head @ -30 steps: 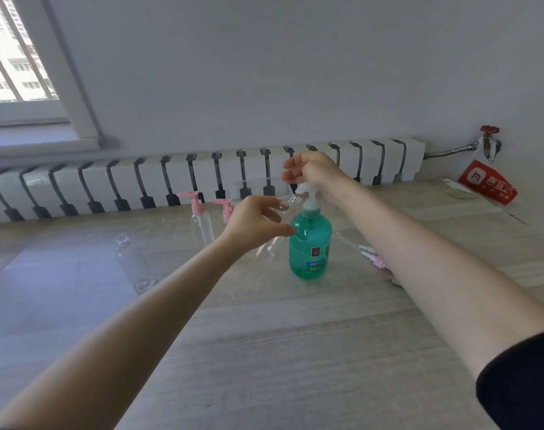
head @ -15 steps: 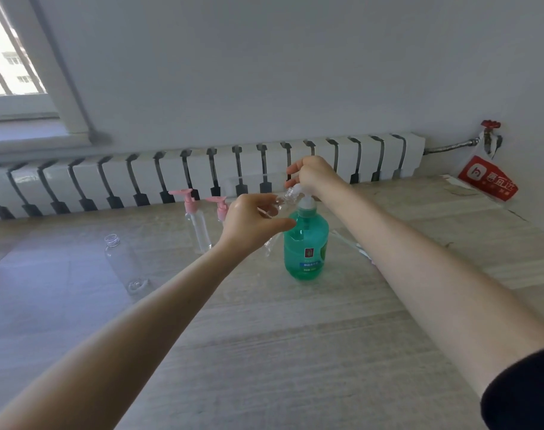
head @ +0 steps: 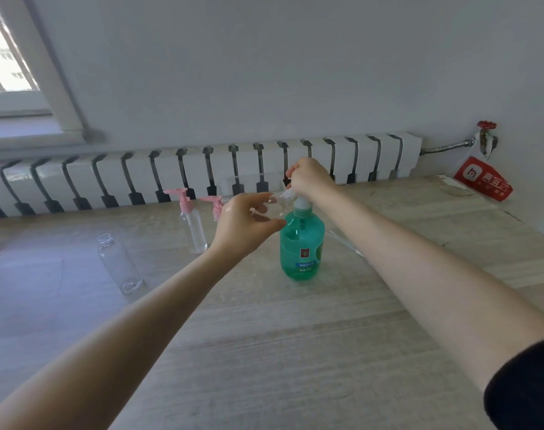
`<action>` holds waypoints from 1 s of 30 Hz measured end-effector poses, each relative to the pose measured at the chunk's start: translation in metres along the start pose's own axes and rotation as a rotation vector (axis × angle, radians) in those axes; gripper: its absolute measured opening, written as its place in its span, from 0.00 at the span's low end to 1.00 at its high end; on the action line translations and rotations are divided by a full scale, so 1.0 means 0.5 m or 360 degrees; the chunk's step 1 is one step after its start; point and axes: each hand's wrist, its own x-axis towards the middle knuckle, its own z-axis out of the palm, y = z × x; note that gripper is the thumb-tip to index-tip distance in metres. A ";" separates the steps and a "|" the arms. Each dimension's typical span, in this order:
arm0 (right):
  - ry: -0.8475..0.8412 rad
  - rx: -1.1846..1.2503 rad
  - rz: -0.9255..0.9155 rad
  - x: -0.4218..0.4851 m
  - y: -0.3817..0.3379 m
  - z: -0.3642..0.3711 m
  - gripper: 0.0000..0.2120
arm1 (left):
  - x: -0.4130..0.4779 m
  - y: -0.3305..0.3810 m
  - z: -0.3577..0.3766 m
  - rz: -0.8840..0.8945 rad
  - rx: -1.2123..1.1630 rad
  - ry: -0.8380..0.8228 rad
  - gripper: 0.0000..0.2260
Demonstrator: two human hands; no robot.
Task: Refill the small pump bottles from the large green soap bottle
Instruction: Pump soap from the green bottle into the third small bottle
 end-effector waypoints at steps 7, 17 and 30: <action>0.0002 -0.0081 0.0030 0.013 -0.016 -0.016 0.11 | 0.004 0.008 0.000 0.0018 -0.0083 -0.0049 0.19; -0.0082 -0.0159 0.0013 0.009 -0.006 -0.011 0.14 | 0.003 0.006 0.003 0.0003 -0.0122 -0.0095 0.20; -0.0030 -0.0134 -0.0054 0.013 0.013 0.006 0.15 | 0.001 -0.002 0.004 -0.0011 -0.0137 -0.0111 0.20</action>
